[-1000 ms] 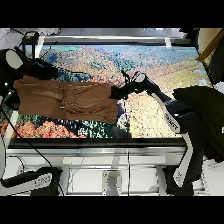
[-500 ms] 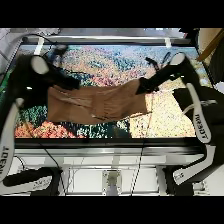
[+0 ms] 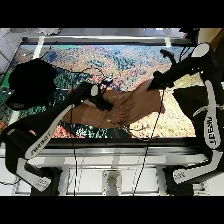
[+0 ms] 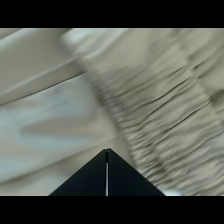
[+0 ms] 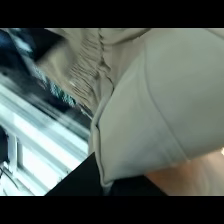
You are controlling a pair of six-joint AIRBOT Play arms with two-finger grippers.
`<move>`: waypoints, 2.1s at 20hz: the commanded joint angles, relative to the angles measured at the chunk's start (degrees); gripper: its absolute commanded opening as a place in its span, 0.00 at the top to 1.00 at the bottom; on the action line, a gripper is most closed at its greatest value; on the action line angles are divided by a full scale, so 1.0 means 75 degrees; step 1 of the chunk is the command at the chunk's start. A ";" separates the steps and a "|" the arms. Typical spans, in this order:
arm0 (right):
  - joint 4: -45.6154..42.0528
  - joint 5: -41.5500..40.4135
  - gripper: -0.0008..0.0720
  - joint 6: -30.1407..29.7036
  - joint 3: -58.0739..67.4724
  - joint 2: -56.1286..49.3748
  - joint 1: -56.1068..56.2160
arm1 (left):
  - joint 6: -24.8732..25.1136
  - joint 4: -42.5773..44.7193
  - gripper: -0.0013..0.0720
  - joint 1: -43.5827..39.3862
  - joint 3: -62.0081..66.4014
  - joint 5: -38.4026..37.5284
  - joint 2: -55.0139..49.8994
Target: Fold the clothes and pants, and hang the long-sleeved shirts on hangers.
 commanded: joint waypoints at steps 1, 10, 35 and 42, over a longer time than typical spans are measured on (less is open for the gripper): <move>0.0143 -0.0478 0.95 0.0399 0.0595 0.0029 0.0178 | -0.0085 -0.0650 0.96 -0.0149 -0.0015 0.1180 -0.0280; 0.0099 -0.2189 0.95 0.1853 0.0801 -0.0012 0.2299 | -0.0082 0.0758 0.96 0.1457 -0.0015 -0.0816 0.1478; -0.2754 -0.2416 0.14 0.1824 0.1716 -0.2285 0.4205 | 0.0087 0.1614 0.96 0.4622 -0.0105 -0.1466 0.4272; -0.0729 -0.4692 0.14 0.1460 -0.0979 -0.2267 0.3048 | 0.0087 0.1614 0.96 0.4622 -0.0105 -0.1647 0.4272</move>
